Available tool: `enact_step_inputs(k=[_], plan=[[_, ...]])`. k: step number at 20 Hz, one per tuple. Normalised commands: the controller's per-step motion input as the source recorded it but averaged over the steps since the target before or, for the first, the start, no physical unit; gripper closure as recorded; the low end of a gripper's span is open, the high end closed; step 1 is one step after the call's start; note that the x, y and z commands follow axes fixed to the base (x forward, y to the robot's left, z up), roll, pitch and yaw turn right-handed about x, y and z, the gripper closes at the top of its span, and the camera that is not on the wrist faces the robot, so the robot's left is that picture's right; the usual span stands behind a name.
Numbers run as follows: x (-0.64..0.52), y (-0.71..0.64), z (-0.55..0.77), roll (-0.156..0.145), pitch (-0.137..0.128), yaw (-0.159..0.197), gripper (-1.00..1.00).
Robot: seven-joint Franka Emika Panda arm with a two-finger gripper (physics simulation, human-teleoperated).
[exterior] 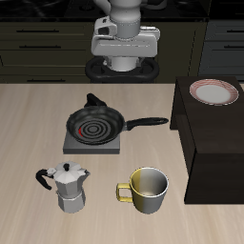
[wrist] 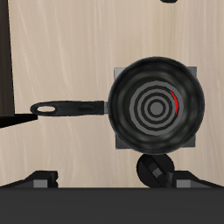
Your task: Place the frying pan on the top layer of the shelf and place the moka pot on the stove
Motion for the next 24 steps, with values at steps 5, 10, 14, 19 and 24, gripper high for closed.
enact_step_inputs(k=[5,10,14,19,24], plan=[[0.09,0.06,-0.06,0.002,0.011,-0.099,-1.00],[0.08,0.07,-0.06,0.020,0.033,-0.103,-1.00],[0.03,-0.04,0.05,0.027,0.021,-0.290,-1.00],[-0.07,-0.04,-0.01,0.027,-0.027,-0.376,-1.00],[-0.08,0.01,-0.02,0.003,-0.042,-0.226,-1.00]])
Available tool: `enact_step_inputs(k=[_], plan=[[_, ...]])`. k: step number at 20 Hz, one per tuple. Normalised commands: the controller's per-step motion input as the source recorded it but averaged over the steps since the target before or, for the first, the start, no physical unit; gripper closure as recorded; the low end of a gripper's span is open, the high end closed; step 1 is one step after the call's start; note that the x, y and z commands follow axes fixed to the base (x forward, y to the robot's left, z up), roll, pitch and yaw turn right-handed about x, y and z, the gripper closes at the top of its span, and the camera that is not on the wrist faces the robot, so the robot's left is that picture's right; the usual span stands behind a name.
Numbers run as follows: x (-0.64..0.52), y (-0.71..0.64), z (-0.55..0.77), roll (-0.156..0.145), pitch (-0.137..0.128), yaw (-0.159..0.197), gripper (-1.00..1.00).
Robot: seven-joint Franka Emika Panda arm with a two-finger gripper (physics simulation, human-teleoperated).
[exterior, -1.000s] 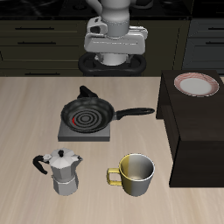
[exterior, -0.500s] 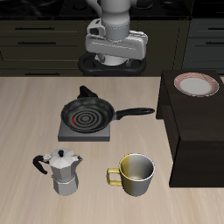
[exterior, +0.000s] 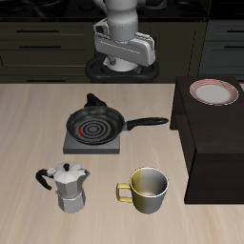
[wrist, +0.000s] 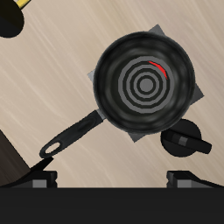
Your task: Place the frying pan on the top layer of the shelf and place the moka pot on the stove
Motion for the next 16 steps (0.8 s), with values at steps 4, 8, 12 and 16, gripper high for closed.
enact_step_inputs(k=[4,8,12,16], plan=[[0.02,-0.09,-0.05,0.018,0.025,-0.255,-1.00],[-0.05,0.01,-0.04,-0.011,-0.011,-0.195,-1.00],[-0.04,0.22,-0.02,0.078,-0.023,-0.169,-1.00],[-0.04,0.10,-0.01,0.064,-0.036,-0.251,-1.00]])
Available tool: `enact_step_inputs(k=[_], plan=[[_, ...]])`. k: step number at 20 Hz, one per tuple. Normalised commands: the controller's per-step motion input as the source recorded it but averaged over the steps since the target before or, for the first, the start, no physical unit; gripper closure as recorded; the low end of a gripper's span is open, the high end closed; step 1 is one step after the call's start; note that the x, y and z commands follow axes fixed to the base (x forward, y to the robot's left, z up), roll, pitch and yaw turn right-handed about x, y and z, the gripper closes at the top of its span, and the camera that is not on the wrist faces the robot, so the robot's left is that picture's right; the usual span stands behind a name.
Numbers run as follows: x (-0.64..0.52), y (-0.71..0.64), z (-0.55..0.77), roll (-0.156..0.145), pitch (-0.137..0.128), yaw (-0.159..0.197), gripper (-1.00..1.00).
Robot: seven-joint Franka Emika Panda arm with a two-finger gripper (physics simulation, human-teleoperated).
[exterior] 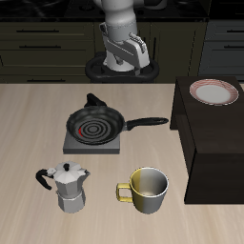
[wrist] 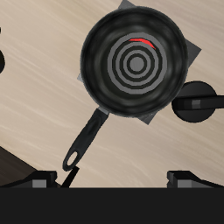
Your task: Place the frying pan on the top layer of the shelf and place the moka pot on the stove
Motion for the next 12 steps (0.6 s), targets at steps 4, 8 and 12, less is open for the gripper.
enact_step_inputs(k=[4,8,12], plan=[[0.03,0.07,-0.08,-0.018,0.006,-0.203,-1.00],[-0.02,0.05,-0.01,-0.045,-0.014,-0.108,-1.00],[0.01,0.08,-0.09,-0.071,0.025,-0.105,-1.00]])
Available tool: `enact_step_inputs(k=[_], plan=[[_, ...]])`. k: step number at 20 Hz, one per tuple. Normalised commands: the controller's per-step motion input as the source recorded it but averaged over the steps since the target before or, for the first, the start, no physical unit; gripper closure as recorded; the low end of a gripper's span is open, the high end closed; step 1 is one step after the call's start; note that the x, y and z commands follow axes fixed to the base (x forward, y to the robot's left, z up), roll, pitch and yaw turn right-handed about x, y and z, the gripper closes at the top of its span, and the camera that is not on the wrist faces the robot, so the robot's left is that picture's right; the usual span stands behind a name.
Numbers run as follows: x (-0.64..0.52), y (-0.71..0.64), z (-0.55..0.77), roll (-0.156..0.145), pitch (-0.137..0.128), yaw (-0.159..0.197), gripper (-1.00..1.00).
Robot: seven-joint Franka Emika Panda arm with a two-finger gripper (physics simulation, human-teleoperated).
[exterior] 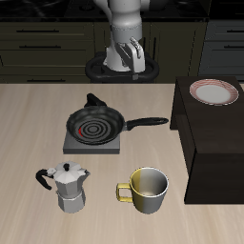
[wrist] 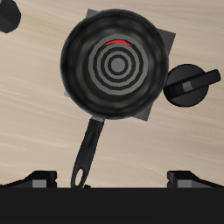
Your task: Place the frying pan on the top layer of the shelf and place the moka pot on the stove
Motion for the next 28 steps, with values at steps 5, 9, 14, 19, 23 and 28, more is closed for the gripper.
enact_step_inputs(k=[5,9,14,19,23,28], plan=[[0.03,0.15,-0.29,-0.106,0.092,0.031,-1.00],[0.01,0.26,-0.14,-0.005,0.034,-0.018,-1.00],[0.00,0.20,-0.07,-0.023,0.022,-0.016,-1.00],[-0.03,0.28,-0.03,0.023,-0.021,0.019,-1.00],[0.12,0.14,-0.05,0.049,-0.009,-0.008,-1.00],[0.24,0.02,-0.12,-0.003,0.018,-0.017,-1.00]])
